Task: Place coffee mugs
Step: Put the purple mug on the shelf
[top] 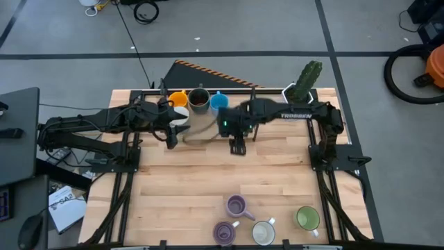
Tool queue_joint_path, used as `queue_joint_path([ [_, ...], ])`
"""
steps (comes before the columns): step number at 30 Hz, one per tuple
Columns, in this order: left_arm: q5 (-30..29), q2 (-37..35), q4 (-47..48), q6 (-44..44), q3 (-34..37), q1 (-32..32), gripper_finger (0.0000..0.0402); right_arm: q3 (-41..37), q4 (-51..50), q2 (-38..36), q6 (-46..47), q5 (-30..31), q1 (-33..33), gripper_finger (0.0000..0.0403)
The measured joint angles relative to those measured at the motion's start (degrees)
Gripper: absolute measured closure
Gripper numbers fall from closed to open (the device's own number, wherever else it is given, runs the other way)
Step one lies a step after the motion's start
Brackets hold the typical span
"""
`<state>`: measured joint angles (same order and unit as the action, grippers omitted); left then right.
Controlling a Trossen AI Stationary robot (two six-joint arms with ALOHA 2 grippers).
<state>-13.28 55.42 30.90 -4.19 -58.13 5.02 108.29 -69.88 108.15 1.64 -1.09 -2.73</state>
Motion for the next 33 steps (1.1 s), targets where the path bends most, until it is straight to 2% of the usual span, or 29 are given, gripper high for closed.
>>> queue_joint_path([
  [8,1.1,0.0,8.0,-1.4,0.0,-4.0,0.0210,0.0,-3.2,-0.1,10.7,3.9,11.4,0.0179],
  [14,1.8,0.3,6.1,-4.4,0.0,-9.7,0.0210,0.0,-3.4,-0.1,17.1,9.7,19.5,0.0179],
  [20,1.7,2.7,4.8,-6.2,0.0,-14.7,0.0210,-0.1,2.6,0.2,21.8,11.0,25.4,0.0179],
  [24,1.5,2.7,3.9,-8.3,0.0,-15.6,0.0210,0.0,7.3,2.3,22.3,10.1,28.3,0.0185],
  [30,1.4,1.8,2.4,-7.3,-1.9,-15.6,0.0210,0.1,7.7,6.4,22.0,7.6,29.0,0.0201],
  [33,1.0,1.9,2.7,-5.6,-3.4,-15.6,0.0210,0.1,7.5,8.0,19.1,7.0,28.6,0.0207],
])
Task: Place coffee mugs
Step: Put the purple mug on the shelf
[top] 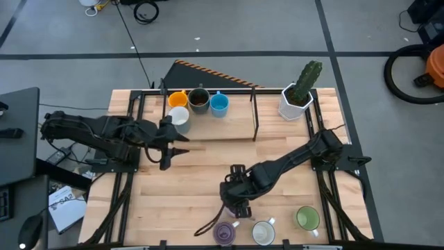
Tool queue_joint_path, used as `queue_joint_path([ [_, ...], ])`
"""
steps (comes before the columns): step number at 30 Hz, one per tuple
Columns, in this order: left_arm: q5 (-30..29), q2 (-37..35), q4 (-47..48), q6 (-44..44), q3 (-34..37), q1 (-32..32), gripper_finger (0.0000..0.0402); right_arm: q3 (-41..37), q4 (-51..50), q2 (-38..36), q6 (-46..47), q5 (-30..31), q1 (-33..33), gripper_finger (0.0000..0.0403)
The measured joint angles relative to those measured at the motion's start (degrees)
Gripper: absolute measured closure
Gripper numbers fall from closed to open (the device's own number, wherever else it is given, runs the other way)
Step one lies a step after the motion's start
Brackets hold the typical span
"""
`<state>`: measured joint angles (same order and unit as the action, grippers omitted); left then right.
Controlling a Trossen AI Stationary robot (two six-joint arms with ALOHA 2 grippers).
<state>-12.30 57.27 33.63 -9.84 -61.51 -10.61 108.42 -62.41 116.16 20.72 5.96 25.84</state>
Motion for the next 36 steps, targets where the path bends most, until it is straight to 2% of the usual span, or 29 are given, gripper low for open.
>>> queue_joint_path([
  [15,-3.1,-0.7,2.8,1.5,-0.9,0.2,0.0210,-1.0,0.3,2.9,-10.6,-3.1,-1.2,0.0210],
  [19,-3.2,-0.8,2.9,1.5,-0.9,0.2,0.0210,-2.8,1.0,2.9,-12.2,-3.3,-1.8,0.0210],
  [26,-3.6,-0.8,3.0,1.7,-0.9,0.2,0.0210,-9.3,8.7,2.8,-13.6,-5.6,-3.3,0.0212],
  [30,-5.9,-0.8,3.0,1.7,-0.9,0.2,0.0210,-12.1,8.9,2.9,-13.6,-5.8,-4.2,0.0228],
  [36,-6.1,-0.9,1.5,3.1,-0.9,0.2,0.0210,-13.5,10.2,2.9,-13.0,-5.6,-5.9,0.0275],
])
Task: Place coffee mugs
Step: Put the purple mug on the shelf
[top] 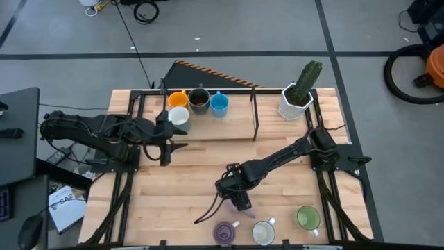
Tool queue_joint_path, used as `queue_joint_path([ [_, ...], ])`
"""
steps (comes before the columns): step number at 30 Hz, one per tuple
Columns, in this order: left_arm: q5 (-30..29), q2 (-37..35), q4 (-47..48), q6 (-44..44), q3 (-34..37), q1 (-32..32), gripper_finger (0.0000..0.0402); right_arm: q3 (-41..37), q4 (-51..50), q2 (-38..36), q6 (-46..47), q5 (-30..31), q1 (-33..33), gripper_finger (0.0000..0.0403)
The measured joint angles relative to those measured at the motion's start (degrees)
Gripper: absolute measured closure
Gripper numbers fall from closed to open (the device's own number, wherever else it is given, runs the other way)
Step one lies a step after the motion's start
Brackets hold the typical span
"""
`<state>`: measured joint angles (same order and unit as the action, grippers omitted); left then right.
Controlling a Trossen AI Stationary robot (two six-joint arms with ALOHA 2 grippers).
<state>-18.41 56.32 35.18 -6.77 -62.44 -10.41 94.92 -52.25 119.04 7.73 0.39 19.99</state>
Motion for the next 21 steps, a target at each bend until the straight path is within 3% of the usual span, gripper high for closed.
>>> queue_joint_path([
  [12,0.2,-3.0,-5.6,3.6,0.1,0.0,0.0210,0.4,-0.9,-0.2,3.0,0.9,-6.0,0.0357],
  [17,0.1,-2.9,-3.8,4.2,0.3,-0.4,0.0210,0.4,-1.8,-1.7,3.4,-0.2,-8.8,0.0362],
  [21,0.0,-3.1,-7.3,3.4,7.5,-1.6,0.0210,2.2,-4.0,-3.8,5.1,-0.2,-11.4,0.0359],
])
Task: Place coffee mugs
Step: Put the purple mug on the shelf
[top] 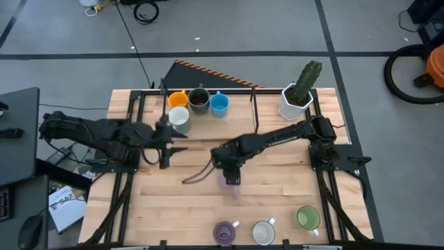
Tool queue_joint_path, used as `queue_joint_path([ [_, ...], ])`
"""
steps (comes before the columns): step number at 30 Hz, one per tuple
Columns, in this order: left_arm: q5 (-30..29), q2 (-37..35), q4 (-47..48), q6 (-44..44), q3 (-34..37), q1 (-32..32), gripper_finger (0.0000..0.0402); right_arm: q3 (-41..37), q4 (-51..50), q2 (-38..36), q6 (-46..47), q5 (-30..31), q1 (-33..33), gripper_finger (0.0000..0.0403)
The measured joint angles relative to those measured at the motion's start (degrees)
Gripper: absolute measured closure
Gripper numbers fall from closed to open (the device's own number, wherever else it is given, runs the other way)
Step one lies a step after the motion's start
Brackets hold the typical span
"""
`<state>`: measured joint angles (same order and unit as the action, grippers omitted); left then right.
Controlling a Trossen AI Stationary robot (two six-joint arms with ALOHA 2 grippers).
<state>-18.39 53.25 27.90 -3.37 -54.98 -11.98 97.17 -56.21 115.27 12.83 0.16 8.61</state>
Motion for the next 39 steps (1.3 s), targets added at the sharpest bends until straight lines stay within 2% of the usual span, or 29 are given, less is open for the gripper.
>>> queue_joint_path([
  [5,0.0,-0.1,-6.9,-3.4,10.2,-0.5,0.0210,4.6,-3.9,-0.2,-0.1,1.6,-2.5,0.0360],
  [11,0.0,-0.1,-11.9,-6.1,15.4,-1.3,0.0210,8.1,-4.7,-0.2,-2.2,1.7,-7.0,0.0360],
  [18,-0.1,-0.1,-15.1,-6.6,16.1,-1.5,0.0210,8.8,-5.1,-0.2,-8.1,8.4,-12.6,0.0360],
  [29,0.0,-0.1,-16.6,-6.5,16.1,-1.4,0.0210,8.8,-7.1,-0.2,-8.6,7.4,-21.7,0.0360],
  [34,0.0,-0.1,-16.9,-6.6,16.1,-1.4,0.0210,8.8,-6.9,-0.1,-9.0,5.9,-23.7,0.0360],
  [39,0.0,-0.1,-21.2,-6.3,16.1,-1.4,0.0210,7.2,-4.3,0.0,-9.8,5.6,-24.5,0.0360],
])
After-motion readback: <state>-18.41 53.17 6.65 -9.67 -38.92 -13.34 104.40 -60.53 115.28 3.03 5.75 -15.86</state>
